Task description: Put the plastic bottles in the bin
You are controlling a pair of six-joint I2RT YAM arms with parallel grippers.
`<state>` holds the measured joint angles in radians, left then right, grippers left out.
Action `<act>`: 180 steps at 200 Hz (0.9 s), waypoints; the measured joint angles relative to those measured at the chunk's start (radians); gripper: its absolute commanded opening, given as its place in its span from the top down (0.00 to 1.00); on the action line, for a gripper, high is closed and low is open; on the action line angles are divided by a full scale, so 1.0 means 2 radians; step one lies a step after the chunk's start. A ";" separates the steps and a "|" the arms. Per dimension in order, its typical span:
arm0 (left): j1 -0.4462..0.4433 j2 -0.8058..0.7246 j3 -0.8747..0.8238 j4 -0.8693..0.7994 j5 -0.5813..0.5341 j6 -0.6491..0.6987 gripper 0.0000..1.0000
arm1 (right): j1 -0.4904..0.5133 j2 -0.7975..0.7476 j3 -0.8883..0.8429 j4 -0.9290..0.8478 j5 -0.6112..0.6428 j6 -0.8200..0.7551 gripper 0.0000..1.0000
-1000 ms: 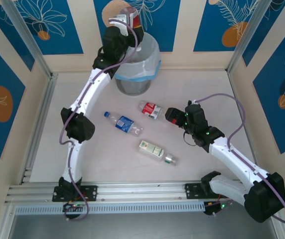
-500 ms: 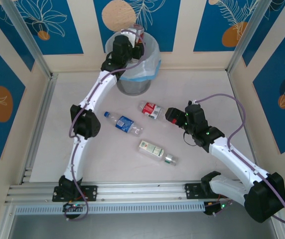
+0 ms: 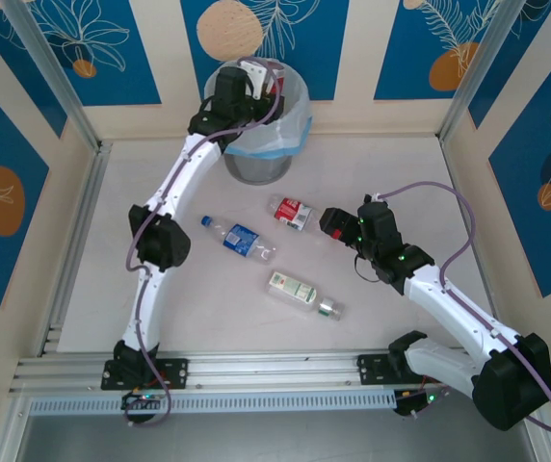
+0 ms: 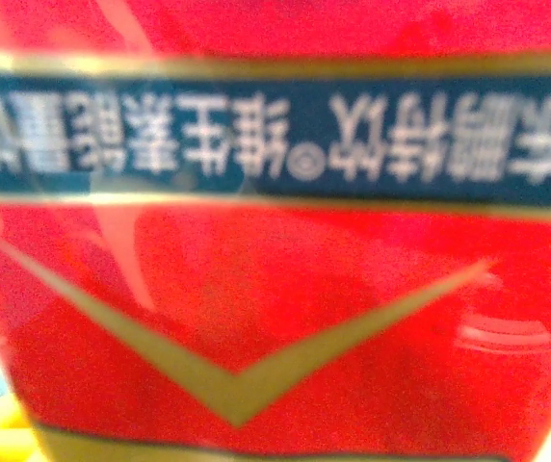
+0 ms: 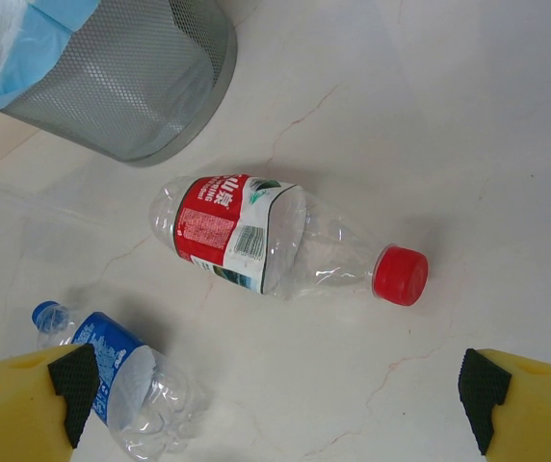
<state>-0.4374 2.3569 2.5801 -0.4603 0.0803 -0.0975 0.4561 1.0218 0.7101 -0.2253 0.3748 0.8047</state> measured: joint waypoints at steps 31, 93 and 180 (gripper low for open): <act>0.002 -0.022 0.000 -0.024 0.016 -0.003 0.62 | 0.000 0.000 0.000 0.000 0.000 0.000 0.02; 0.002 -0.044 -0.015 -0.038 0.036 -0.011 0.59 | 0.000 0.000 0.000 0.000 0.000 0.002 0.02; 0.003 -0.006 -0.001 -0.016 -0.017 0.003 0.05 | 0.000 0.000 -0.003 0.000 0.000 0.007 0.02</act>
<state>-0.4309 2.3455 2.5782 -0.4931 0.0471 -0.0906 0.4561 1.0218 0.7048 -0.2253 0.3740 0.8192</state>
